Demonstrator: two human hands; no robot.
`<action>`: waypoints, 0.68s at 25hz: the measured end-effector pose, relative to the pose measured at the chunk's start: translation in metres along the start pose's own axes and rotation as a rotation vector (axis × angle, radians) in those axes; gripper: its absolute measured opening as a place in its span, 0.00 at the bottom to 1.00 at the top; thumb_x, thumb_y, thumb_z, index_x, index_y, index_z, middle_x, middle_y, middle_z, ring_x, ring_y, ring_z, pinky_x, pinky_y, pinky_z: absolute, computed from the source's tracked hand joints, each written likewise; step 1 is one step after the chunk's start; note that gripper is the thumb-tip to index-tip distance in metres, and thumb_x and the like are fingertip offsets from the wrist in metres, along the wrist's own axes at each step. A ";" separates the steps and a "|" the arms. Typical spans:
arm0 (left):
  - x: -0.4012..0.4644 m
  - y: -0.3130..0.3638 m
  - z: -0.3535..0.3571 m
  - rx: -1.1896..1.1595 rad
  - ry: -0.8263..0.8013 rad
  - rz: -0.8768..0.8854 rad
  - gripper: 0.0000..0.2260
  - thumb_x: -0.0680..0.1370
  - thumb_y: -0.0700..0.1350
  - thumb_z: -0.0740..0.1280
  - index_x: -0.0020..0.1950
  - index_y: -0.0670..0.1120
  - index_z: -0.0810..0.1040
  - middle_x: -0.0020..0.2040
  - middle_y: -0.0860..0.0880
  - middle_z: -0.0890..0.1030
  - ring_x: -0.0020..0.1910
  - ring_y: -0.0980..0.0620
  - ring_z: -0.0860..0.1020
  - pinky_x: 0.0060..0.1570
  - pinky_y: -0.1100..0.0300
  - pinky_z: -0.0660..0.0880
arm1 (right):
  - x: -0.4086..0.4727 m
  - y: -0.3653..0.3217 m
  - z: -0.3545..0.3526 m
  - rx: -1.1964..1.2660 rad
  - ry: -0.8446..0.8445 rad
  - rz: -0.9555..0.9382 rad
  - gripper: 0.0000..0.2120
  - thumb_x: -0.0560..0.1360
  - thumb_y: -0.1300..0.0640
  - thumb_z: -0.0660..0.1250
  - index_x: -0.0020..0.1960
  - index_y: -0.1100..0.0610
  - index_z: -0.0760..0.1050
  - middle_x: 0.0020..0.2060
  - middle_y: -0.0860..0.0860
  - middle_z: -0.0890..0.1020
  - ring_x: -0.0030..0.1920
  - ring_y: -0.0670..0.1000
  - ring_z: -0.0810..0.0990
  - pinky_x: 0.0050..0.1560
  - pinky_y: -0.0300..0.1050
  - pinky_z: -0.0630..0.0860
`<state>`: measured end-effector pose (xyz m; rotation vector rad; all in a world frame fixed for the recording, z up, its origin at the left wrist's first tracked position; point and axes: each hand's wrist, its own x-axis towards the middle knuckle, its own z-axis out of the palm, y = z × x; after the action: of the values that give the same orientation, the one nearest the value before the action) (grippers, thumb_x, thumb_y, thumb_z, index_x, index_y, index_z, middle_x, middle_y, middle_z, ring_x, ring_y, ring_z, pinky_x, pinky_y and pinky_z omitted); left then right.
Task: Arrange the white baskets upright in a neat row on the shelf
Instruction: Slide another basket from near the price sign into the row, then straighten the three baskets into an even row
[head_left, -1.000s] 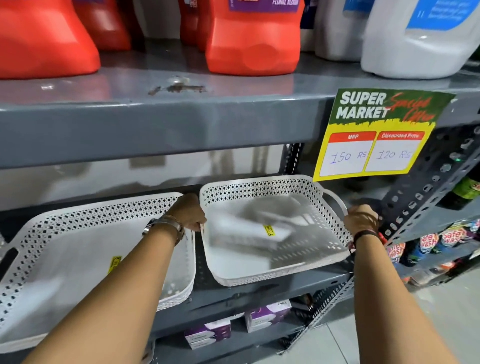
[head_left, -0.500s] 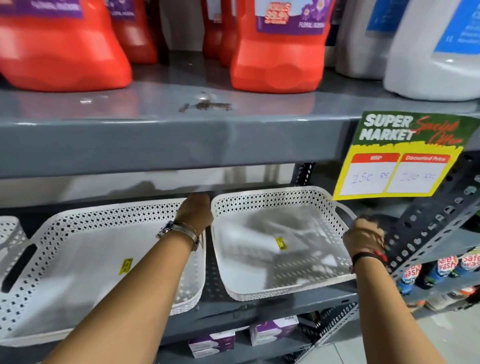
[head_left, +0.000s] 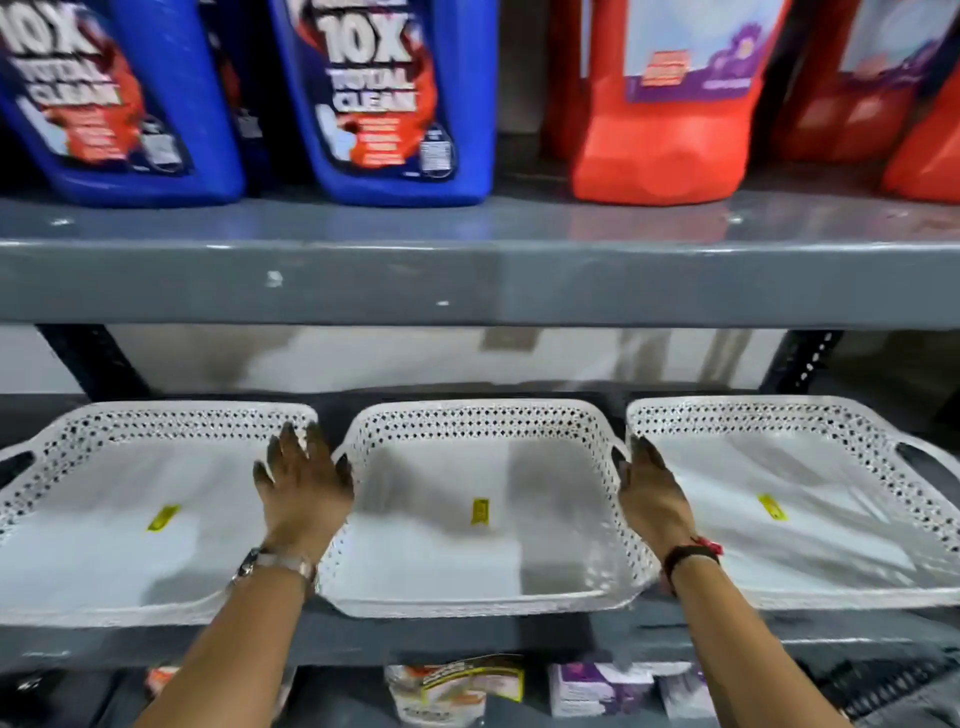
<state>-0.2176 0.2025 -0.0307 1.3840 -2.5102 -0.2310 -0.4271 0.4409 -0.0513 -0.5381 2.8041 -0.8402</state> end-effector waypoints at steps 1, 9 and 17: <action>0.000 -0.014 0.006 -0.010 -0.050 -0.004 0.31 0.77 0.55 0.54 0.73 0.36 0.61 0.72 0.31 0.62 0.70 0.32 0.63 0.68 0.38 0.63 | -0.002 -0.002 0.002 0.009 0.029 0.021 0.24 0.79 0.62 0.52 0.75 0.58 0.54 0.75 0.54 0.58 0.74 0.54 0.61 0.71 0.45 0.61; 0.007 -0.022 0.012 -0.140 -0.163 0.077 0.22 0.79 0.39 0.53 0.74 0.38 0.59 0.65 0.37 0.74 0.60 0.38 0.76 0.55 0.48 0.75 | -0.007 -0.012 0.007 -0.085 0.005 -0.044 0.30 0.75 0.72 0.50 0.75 0.59 0.51 0.75 0.55 0.58 0.73 0.56 0.61 0.71 0.45 0.60; 0.018 -0.014 0.026 -0.231 -0.191 0.055 0.23 0.78 0.32 0.51 0.74 0.35 0.54 0.71 0.36 0.66 0.64 0.35 0.73 0.61 0.46 0.72 | 0.000 -0.005 0.009 0.005 0.053 -0.080 0.21 0.79 0.64 0.52 0.72 0.61 0.60 0.71 0.60 0.67 0.71 0.58 0.65 0.71 0.49 0.62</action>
<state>-0.2230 0.1799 -0.0563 1.2523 -2.5684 -0.6477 -0.4235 0.4326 -0.0564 -0.6396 2.8443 -0.8895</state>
